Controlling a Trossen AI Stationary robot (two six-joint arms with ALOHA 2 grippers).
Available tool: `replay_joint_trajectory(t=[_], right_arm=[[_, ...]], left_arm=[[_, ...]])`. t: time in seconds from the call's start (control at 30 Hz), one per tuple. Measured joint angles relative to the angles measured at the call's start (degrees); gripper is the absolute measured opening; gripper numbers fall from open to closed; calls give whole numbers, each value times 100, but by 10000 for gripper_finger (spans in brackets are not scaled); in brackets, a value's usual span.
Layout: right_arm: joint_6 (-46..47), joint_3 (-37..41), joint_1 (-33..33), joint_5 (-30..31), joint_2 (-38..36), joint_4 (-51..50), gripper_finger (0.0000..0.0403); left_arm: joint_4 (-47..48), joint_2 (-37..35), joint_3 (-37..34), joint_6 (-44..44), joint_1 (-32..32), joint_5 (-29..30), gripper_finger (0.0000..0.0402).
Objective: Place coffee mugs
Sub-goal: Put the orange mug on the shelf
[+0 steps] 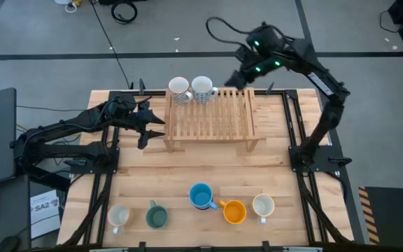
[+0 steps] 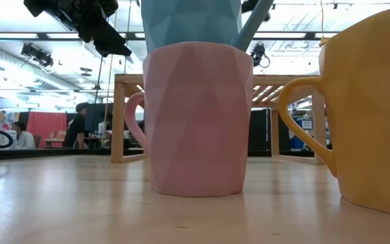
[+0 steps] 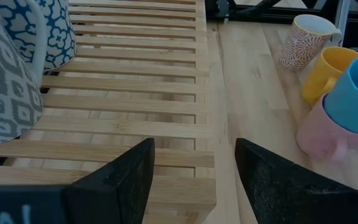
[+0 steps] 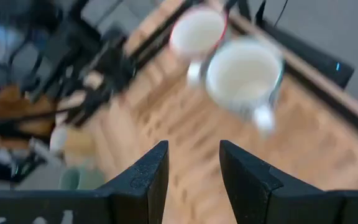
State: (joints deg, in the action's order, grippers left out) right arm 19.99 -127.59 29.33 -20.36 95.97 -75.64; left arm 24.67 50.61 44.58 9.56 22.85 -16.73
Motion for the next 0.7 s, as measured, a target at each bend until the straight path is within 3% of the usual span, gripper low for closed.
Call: replay_joint_trajectory(t=[0.1,0.27,0.4,0.57,0.7], right_arm=[[372,0,-502,387,-281,-686,148],[1490,0,-1609,1546,-548,-1370,147],[2410,120,-2619,2260,-660,-1402,147],[3697,626,-3779,2778,-655,-1442,147],[4644,1312,-4456,2823,-649,-1440,147]], left_arm=[[0,0,0,2,0,2,231],[0,0,0,0,0,1,231],[0,0,0,1,0,1,231],[0,0,0,0,0,1,231],[0,0,0,1,0,0,231]])
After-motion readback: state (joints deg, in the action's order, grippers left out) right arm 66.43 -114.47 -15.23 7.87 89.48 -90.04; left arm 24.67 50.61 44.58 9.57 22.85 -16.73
